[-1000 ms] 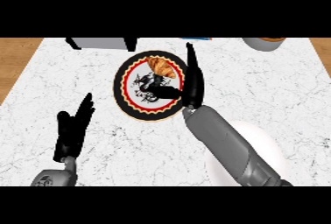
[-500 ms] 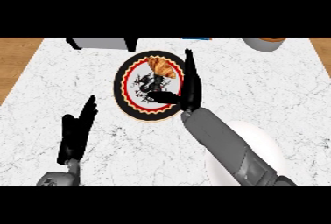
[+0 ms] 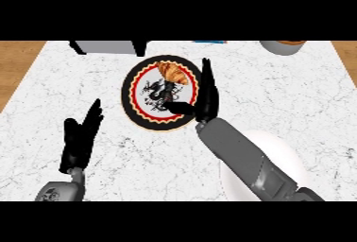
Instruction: Pick the croissant from the plate and place it in the plate
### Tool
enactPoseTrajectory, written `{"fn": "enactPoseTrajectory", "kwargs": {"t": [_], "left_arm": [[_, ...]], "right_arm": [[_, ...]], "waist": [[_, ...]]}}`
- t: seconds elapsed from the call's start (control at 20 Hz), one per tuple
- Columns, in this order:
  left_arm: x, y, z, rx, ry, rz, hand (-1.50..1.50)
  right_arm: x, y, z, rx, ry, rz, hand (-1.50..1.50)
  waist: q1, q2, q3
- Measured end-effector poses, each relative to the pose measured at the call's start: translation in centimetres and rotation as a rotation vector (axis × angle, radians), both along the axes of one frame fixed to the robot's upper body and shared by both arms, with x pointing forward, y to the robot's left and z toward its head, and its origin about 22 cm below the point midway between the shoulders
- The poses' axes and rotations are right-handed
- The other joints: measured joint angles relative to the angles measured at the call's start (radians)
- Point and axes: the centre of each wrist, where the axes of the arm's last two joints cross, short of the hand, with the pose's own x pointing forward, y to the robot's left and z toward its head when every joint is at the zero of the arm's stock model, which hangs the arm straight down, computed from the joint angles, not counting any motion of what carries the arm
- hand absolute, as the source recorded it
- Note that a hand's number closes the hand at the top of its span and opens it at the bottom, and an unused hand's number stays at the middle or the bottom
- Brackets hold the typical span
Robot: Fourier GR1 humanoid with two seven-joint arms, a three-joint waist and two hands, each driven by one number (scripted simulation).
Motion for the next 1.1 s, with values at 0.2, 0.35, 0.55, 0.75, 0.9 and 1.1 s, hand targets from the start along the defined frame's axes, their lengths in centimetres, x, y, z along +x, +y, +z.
{"fn": "enactPoseTrajectory", "kwargs": {"t": [0.2, 0.35, 0.55, 0.75, 0.9, 1.1], "left_arm": [[0.0, 0.1, 0.3, -0.005, 0.003, 0.001, 0.00], [0.0, 0.2, -0.3, -0.003, 0.007, 0.005, 0.00], [-0.3, 0.2, 0.1, -0.004, 0.008, 0.010, 0.00], [-0.7, 1.1, -0.3, 0.000, 0.006, 0.022, 0.00], [-0.8, 0.8, -0.2, -0.002, 0.003, 0.029, 0.00], [-0.7, 1.2, -0.4, -0.002, 0.010, 0.032, 0.00]], "right_arm": [[0.1, -0.7, -0.8, -0.017, 0.015, -0.036, -1.50], [-0.1, -0.9, -1.4, -0.026, 0.033, -0.049, -1.50], [-0.3, -1.4, -2.1, -0.039, 0.035, -0.064, -1.50], [-0.9, -2.2, -3.3, -0.047, 0.045, -0.083, -1.50], [-1.4, -2.8, -4.1, -0.044, 0.046, -0.101, -1.50], [-1.4, -3.7, -4.6, -0.038, 0.035, -0.125, -1.50]], "waist": [[-0.002, 0.000, 0.000], [-0.005, 0.000, 0.000], [-0.010, -0.002, 0.000], [-0.024, -0.005, 0.000], [-0.027, -0.006, 0.000], [-0.031, -0.006, 0.000]]}}
